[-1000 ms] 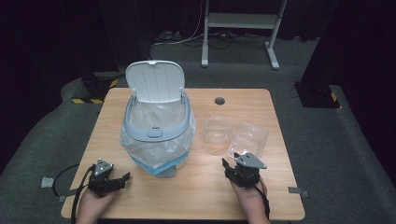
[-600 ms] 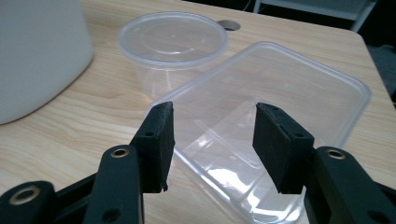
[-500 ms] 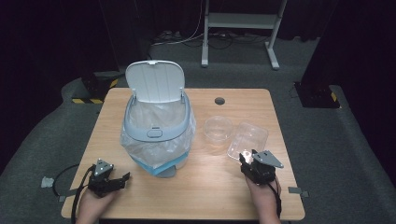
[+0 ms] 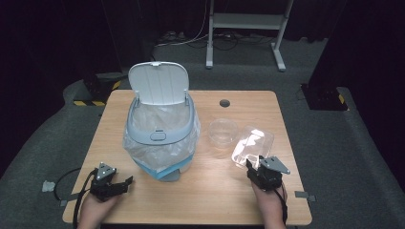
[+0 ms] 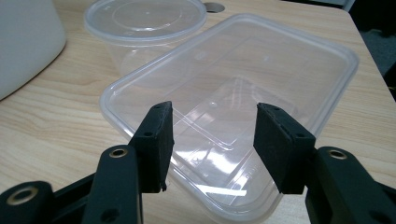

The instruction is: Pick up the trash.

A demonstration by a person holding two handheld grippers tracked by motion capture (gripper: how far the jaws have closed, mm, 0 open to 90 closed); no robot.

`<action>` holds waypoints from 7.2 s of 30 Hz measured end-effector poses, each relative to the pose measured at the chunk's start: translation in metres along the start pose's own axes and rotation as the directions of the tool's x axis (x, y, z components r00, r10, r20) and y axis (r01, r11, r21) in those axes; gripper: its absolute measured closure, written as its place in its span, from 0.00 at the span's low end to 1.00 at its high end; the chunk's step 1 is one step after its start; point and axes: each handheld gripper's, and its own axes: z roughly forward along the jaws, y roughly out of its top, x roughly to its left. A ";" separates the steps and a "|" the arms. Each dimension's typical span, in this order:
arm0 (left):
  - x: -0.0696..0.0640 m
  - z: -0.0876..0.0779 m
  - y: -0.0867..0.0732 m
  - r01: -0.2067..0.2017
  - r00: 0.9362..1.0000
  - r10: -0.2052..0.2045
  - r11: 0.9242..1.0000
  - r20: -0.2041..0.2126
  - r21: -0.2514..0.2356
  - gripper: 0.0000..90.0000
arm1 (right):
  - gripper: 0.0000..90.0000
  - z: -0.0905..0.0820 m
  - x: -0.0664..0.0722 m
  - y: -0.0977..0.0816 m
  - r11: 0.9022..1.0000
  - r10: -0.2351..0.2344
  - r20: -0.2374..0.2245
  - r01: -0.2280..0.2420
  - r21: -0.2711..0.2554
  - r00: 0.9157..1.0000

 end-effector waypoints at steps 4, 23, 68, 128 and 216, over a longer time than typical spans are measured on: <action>0.000 0.000 0.000 0.000 1.000 0.000 1.000 0.001 0.000 0.24 | 0.53 -0.001 0.005 -0.001 1.000 -0.011 0.006 0.011 -0.007 1.000; 0.000 0.000 0.000 0.000 1.000 0.000 1.000 0.002 0.001 0.25 | 0.53 -0.005 0.016 -0.005 0.999 -0.042 0.017 0.042 -0.018 0.999; 0.000 0.000 0.000 -0.010 1.000 0.010 1.000 0.011 -0.007 0.28 | 0.51 -0.018 0.045 -0.020 0.995 -0.094 0.064 0.095 -0.008 0.994; -0.001 -0.001 -0.001 -0.008 1.000 0.008 1.000 0.012 -0.007 0.28 | 0.52 0.004 0.042 -0.029 0.992 -0.044 -0.015 0.046 0.117 0.999; 0.000 -0.001 -0.001 -0.011 1.000 0.011 1.000 0.012 -0.006 0.28 | 0.83 -0.025 0.017 -0.010 0.992 0.042 -0.073 -0.050 -0.119 0.996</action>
